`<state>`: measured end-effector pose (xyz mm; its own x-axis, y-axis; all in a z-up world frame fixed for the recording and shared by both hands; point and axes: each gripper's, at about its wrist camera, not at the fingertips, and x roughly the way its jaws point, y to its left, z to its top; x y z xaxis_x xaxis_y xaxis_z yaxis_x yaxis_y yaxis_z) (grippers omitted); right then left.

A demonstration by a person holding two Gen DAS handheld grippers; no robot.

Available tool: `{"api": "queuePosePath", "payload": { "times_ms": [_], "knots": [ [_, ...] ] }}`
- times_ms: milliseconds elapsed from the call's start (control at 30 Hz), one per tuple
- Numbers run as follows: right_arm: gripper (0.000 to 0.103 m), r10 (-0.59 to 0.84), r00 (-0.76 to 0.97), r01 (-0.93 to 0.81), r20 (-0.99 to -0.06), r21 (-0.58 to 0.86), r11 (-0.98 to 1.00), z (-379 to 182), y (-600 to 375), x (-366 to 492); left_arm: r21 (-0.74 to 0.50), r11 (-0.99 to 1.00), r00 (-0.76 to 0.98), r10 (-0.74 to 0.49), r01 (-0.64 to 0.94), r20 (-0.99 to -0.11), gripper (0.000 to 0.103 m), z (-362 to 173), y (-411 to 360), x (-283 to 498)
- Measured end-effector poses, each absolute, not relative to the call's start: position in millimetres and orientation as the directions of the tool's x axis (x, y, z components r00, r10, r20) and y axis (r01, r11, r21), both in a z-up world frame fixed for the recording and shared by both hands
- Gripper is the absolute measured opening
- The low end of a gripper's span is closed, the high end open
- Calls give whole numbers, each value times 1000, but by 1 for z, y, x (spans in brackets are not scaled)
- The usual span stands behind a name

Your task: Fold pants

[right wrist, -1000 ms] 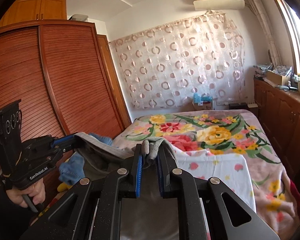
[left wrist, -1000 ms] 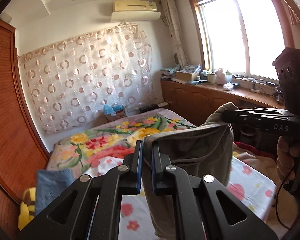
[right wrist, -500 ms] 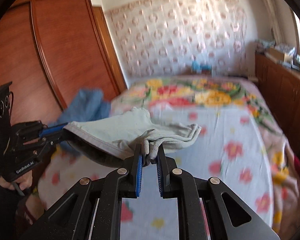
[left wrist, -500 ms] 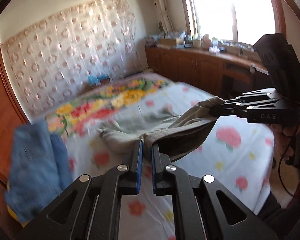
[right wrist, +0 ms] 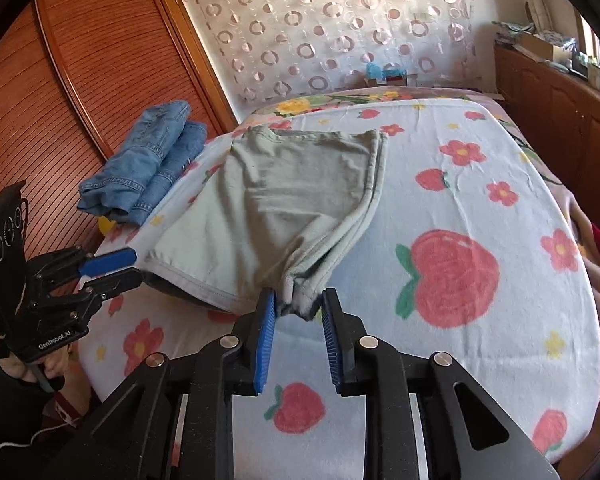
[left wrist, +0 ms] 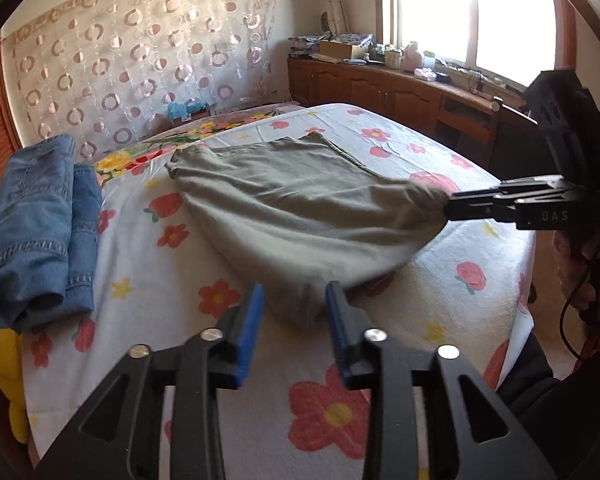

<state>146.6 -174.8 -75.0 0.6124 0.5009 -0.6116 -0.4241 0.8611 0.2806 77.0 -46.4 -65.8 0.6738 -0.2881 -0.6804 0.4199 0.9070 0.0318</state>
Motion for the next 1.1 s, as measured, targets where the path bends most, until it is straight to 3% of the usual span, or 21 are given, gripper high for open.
{"api": "queuePosePath", "payload": {
  "times_ms": [67,100,667,1100],
  "knots": [
    [39,499,608,-418,-618,285,863,-75,-183,144,-1,912,676,-305,410,-670,44,-66,-39,77],
    [40,494,611,-417,-619,279,865,-74,-185,144,-12,915,676,-308,404,-669,44,-66,-37,78],
    [40,393,663,-409,-637,131,903,-107,-160,146,-125,944,637,-300,305,-710,41,-98,-40,104],
    [40,411,660,-427,-629,136,894,-108,-164,139,-165,943,622,-315,287,-717,41,-110,-38,99]
  ]
}}
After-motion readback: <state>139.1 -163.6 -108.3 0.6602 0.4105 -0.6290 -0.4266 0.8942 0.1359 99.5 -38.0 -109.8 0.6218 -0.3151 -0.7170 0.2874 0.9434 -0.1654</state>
